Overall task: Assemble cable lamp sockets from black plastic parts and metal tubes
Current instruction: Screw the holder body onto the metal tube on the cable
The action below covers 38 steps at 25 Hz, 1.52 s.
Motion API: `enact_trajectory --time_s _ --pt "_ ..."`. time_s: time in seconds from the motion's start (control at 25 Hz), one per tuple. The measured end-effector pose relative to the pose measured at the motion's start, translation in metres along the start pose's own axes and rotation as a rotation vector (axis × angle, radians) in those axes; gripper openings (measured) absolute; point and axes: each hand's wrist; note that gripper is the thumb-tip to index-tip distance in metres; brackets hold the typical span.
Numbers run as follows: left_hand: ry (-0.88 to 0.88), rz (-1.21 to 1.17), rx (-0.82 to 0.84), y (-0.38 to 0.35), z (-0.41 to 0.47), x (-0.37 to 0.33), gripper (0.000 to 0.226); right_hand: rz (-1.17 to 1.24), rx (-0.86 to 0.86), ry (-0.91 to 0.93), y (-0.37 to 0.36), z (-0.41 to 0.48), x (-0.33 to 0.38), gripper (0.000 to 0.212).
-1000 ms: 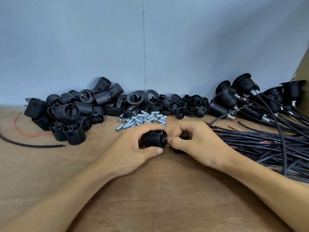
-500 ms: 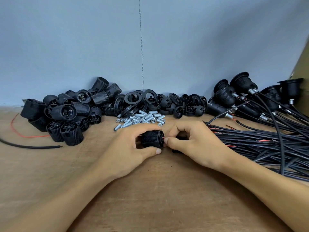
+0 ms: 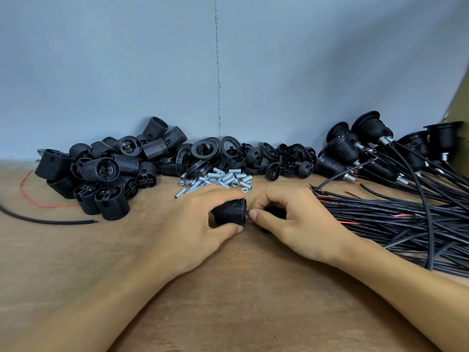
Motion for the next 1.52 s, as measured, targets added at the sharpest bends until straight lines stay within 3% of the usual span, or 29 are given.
enact_trajectory --time_s 0.76,1.4,1.52 --pt "-0.052 0.147 -0.001 0.005 -0.003 -0.009 0.038 -0.057 -0.006 0.025 -0.003 0.002 -0.001 0.012" --pt "0.05 0.046 0.042 -0.001 -0.001 0.001 0.042 -0.028 -0.02 0.052 -0.001 0.0 0.001 0.011" --pt "0.052 0.046 0.051 0.0 -0.002 0.002 0.042 -0.114 -0.038 0.08 0.0 0.0 0.001 0.01"
Point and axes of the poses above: each hand's wrist, its own z-axis towards the middle knuckle, its own y-axis out of the back of the hand, x = y × z, and after that the axes turned 14 degrees about x, right-handed
